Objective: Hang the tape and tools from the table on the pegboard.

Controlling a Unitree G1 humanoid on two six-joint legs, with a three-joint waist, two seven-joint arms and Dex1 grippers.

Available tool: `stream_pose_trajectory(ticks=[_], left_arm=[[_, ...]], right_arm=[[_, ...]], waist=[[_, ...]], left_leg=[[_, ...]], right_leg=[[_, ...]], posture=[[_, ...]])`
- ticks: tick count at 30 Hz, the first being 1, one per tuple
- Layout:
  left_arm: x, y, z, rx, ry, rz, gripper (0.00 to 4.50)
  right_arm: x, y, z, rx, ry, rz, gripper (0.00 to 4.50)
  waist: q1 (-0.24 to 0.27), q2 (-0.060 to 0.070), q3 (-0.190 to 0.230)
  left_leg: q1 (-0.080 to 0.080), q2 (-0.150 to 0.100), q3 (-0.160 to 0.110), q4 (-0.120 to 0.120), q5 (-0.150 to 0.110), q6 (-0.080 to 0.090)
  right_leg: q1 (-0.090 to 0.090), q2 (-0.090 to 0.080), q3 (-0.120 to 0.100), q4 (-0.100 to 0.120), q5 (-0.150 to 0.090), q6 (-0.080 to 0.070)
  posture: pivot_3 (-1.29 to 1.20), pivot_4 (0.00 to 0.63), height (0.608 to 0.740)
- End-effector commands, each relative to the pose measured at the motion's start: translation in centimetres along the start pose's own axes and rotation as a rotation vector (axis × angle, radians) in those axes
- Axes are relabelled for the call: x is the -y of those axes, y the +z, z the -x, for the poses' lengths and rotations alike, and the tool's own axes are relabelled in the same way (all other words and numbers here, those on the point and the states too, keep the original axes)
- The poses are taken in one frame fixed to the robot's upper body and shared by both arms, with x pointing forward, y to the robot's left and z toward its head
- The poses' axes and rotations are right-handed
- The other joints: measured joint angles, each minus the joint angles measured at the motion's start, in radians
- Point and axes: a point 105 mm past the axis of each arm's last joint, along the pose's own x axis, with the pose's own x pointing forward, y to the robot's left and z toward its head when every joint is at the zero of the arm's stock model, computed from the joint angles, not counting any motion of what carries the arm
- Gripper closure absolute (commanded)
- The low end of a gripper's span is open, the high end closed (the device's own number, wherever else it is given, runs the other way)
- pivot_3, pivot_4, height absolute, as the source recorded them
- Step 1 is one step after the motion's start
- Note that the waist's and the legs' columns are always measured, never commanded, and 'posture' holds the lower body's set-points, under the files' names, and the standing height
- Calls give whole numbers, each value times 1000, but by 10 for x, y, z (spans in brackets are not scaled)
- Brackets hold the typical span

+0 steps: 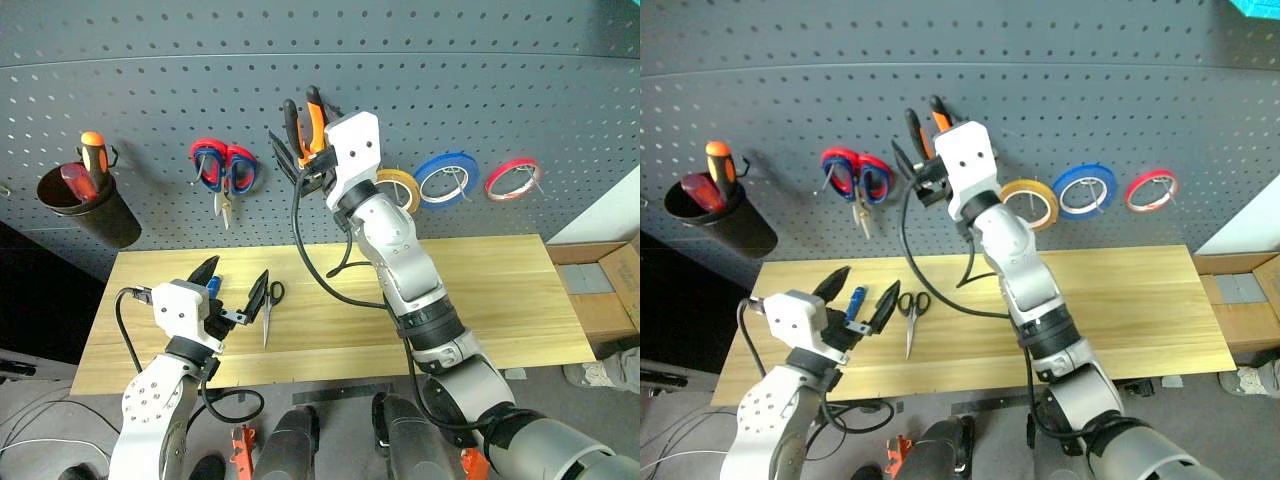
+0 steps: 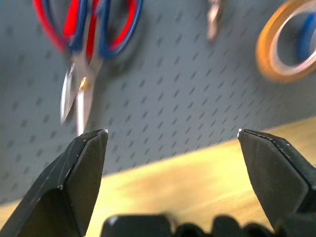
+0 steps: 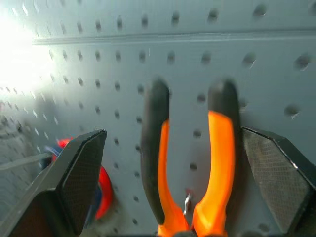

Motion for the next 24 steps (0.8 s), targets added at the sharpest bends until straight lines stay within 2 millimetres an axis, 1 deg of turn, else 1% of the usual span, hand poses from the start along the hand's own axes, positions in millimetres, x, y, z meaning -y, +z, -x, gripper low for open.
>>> stream_pose_trajectory(ticks=[1, 3, 5, 6, 7, 8, 10, 11, 13, 14, 16, 18, 19, 20, 21, 24], left_arm=[[0, -2, 3, -8, 13, -9, 0], [-8, -6, -1, -48, 86, 34, 0], [-13, -15, -3, -139, 123, 86, 0], [-12, -15, -4, -145, 119, 113, 0], [-9, -20, -5, -173, 108, 121, 0], [-7, -28, -4, -224, 106, 118, 0], [-7, -38, -3, -300, 133, 80, 0], [-6, -44, -2, -338, 165, 89, 0], [2, -52, -3, -388, 184, 101, 0], [6, -56, -3, -407, 185, 110, 0], [14, -70, -2, -492, 177, 78, 0], [24, -79, -2, -535, 141, 60, 0], [27, -82, -3, -550, 149, 67, 0], [27, -86, -5, -565, 175, 71, 0], [26, -89, -7, -576, 196, 64, 0], [16, -101, -13, -623, 277, 44, 0]], right_arm=[[-11, 21, 14, 23, 104, -12, 37], [-12, 30, 34, -28, 204, -132, 37], [-13, 36, 55, -69, 289, -232, 37], [-11, 37, 64, -89, 310, -277, 37], [-12, 30, 78, -148, 347, -359, 37], [-19, 24, 93, -214, 416, -432, 37], [-39, 19, 123, -313, 584, -504, 37], [-51, 4, 141, -429, 641, -548, 37], [-66, -38, 170, -673, 653, -483, 37], [-68, -55, 179, -754, 639, -441, 37], [-57, -95, 189, -892, 514, -327, 37], [-44, -122, 193, -951, 402, -249, 37], [-41, -129, 195, -956, 367, -243, 37], [-37, -134, 195, -940, 332, -247, 37], [-33, -137, 195, -917, 300, -243, 37], [-31, -139, 197, -855, 292, -229, 37]], waist=[[0, 0, 0], [0, 0, 0], [3, 0, 0], [1, -1, 0], [0, -1, -1], [0, -1, -1], [0, -1, -1], [0, -1, -1], [-2, -1, -2], [-4, -1, -1], [-6, -1, -1], [-5, -1, -2], [-3, -2, -2], [-1, -2, -2], [0, -2, -1], [4, -3, -1]], left_leg=[[0, 0, 0, 0, 0, 0], [0, 0, 0, 0, 0, 0], [0, 0, -2, 1, -2, 3], [0, 0, -3, 2, -2, 4], [0, 0, -3, 2, -2, 4], [0, 0, -3, 2, -2, 4], [2, 0, -3, 2, -3, 4], [2, 0, -4, 2, -3, 5], [2, 0, -3, 2, -3, 5], [3, 0, -2, 2, -3, 5], [4, 0, 0, 2, -2, 5], [6, 1, 1, 2, -1, 6], [7, 1, 2, 2, -1, 6], [8, 0, 1, 2, 0, 6], [8, 0, 1, 3, 0, 6], [7, 0, 0, 3, 0, 6]], right_leg=[[0, 0, 0, 0, 0, 0], [0, 0, 0, 0, 0, 0], [1, 0, 0, 0, 0, 0], [2, -1, 0, -1, 0, 0], [3, 0, 0, -1, 0, 0], [4, 0, -1, -1, 0, 1], [6, 0, -1, -2, 0, 1], [6, 0, -1, -2, 0, 1], [6, 0, -1, -2, 0, 1], [7, 0, -2, -2, 0, 1], [7, 0, -2, -1, 0, 1], [8, 0, -1, -1, 0, 2], [9, 0, -1, -1, 0, 3], [11, 0, -1, -2, -2, 7], [12, 0, -1, -3, -2, 8], [12, 0, -2, -2, -2, 8]], posture=[[4, 253, 740], [-12, 256, 740], [-20, 254, 740], [-20, 254, 740], [-26, 254, 740], [-27, 255, 740], [-36, 256, 740], [-38, 257, 740], [-41, 263, 740], [-42, 264, 740], [-42, 266, 740], [-45, 269, 740], [-44, 272, 740], [-42, 274, 740], [-42, 275, 740], [-41, 279, 740]])
